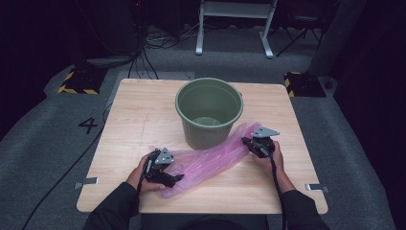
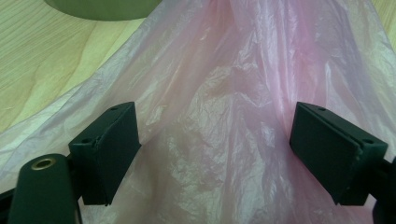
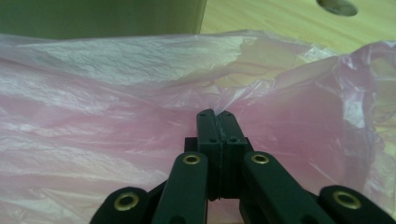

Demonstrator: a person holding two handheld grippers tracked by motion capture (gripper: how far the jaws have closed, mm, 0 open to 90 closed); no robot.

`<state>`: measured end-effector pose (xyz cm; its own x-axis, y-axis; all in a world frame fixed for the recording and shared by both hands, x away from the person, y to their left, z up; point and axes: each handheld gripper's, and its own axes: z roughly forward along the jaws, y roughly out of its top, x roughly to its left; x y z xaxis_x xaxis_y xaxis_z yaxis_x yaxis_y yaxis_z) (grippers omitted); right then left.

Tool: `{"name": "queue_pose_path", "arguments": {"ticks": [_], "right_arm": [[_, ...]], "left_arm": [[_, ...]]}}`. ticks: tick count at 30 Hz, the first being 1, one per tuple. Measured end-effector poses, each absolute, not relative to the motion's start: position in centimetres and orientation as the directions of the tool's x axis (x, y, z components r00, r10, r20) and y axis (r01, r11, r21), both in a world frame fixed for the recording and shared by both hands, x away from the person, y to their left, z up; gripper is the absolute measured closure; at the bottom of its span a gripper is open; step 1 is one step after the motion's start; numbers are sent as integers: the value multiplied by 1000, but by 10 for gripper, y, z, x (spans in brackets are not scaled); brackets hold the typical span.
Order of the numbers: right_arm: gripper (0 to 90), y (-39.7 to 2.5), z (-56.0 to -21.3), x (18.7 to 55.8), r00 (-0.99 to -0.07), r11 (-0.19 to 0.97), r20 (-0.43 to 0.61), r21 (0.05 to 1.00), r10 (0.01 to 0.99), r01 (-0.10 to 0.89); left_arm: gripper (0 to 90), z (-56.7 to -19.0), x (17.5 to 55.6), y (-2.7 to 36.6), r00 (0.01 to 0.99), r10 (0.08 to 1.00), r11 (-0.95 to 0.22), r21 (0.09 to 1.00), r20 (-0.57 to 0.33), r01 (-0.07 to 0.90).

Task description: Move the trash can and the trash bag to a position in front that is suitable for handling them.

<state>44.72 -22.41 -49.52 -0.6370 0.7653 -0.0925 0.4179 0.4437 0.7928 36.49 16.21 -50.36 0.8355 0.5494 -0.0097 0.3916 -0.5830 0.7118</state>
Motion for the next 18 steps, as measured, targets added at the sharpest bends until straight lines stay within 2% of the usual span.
{"name": "queue_pose_path", "arguments": {"ticks": [12,13,18], "right_arm": [[900,-227,-476,434,-627,437,-161,842,762,315],[900,-227,-469,430,-624,441,-191,855,758,274],[900,-228,-454,421,-610,443,-249,877,752,188]], "left_arm": [[158,-504,365,162,835,550,-582,713,-10,392],[157,-504,365,161,832,555,-579,712,-11,396],[157,-504,366,156,824,567,-575,712,-8,403]]}}
